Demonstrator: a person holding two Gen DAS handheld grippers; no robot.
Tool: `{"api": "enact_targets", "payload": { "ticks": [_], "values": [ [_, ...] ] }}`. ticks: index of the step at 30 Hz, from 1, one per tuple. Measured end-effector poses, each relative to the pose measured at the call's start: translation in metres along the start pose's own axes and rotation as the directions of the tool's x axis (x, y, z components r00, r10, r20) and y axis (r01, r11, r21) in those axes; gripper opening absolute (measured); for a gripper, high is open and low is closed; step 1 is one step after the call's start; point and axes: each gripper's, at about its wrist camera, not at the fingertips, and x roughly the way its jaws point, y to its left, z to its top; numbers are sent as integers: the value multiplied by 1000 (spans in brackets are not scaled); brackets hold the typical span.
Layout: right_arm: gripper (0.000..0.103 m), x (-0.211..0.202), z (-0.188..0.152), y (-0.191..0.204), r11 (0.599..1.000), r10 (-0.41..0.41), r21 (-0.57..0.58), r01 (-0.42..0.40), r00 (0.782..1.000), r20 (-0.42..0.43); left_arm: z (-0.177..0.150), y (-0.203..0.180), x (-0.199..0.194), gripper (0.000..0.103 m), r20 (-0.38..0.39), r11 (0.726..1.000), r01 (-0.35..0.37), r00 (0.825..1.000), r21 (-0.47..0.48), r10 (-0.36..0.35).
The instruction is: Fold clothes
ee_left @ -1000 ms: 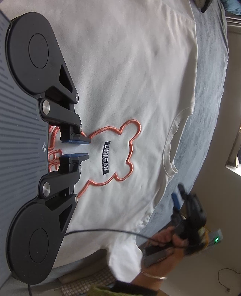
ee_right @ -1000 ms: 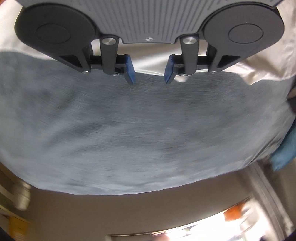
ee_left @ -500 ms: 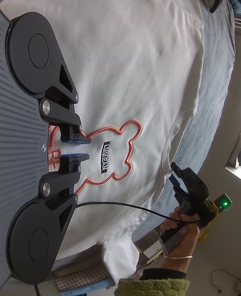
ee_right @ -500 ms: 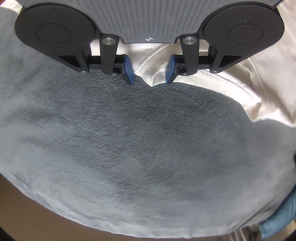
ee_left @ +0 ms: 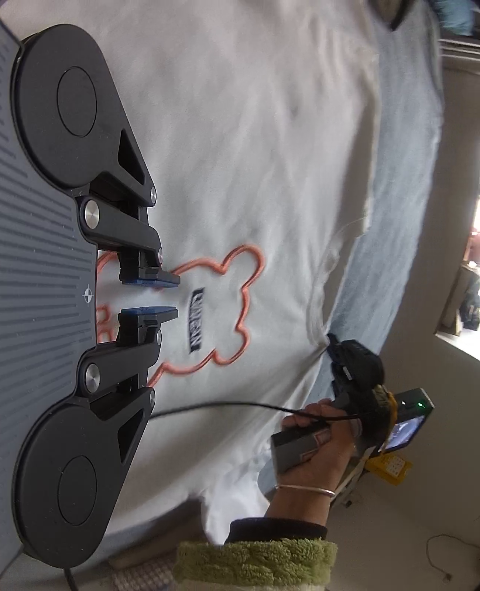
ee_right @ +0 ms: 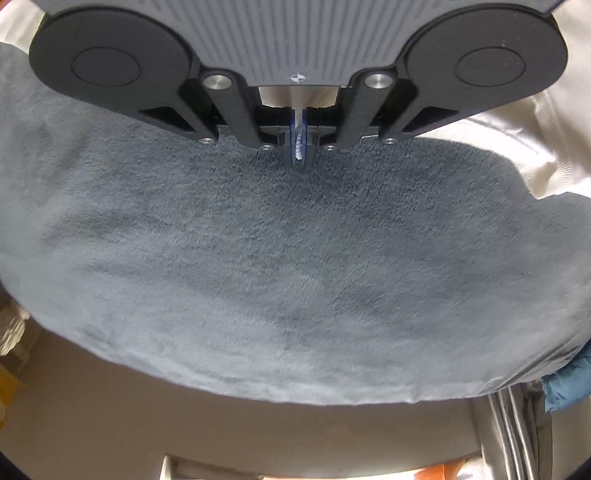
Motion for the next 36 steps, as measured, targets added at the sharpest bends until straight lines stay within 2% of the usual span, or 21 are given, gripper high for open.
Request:
{"api": "enact_targets", "payload": {
  "ticks": [4,6,8,9,10,12,17,23,36],
  "values": [
    [3,-20,10,2,997,69,-21,-68,995,67,4,12,4,10,-15,999,-4,1000,-41,3],
    [7,-27,17,7,984,170,-57,-167,984,48,4,14,5,10,-15,999,-2,1000,-47,1],
    [21,-31,23,18,960,256,-119,-254,967,4,5,14,5,10,-15,999,0,1000,-48,0],
    [25,-30,23,28,947,267,-175,-268,963,-30,5,14,5,10,-15,999,1,1000,-49,-2],
    [28,-29,23,38,932,272,-232,-279,960,-63,5,14,5,10,-15,999,2,1000,-49,-3],
    [29,-25,19,57,896,263,-336,-289,957,-124,5,15,5,10,-14,998,8,1000,-54,-9],
    [29,-16,10,87,822,201,-508,-257,966,-164,5,17,5,10,-14,998,17,1000,-63,-18],
    [29,-21,8,93,754,214,-591,-286,958,-190,7,19,7,10,-16,997,22,1000,-70,-23],
    [29,-16,8,98,688,261,-631,-357,934,-244,7,19,11,11,-13,997,21,1000,-73,-22]
  ]
}}
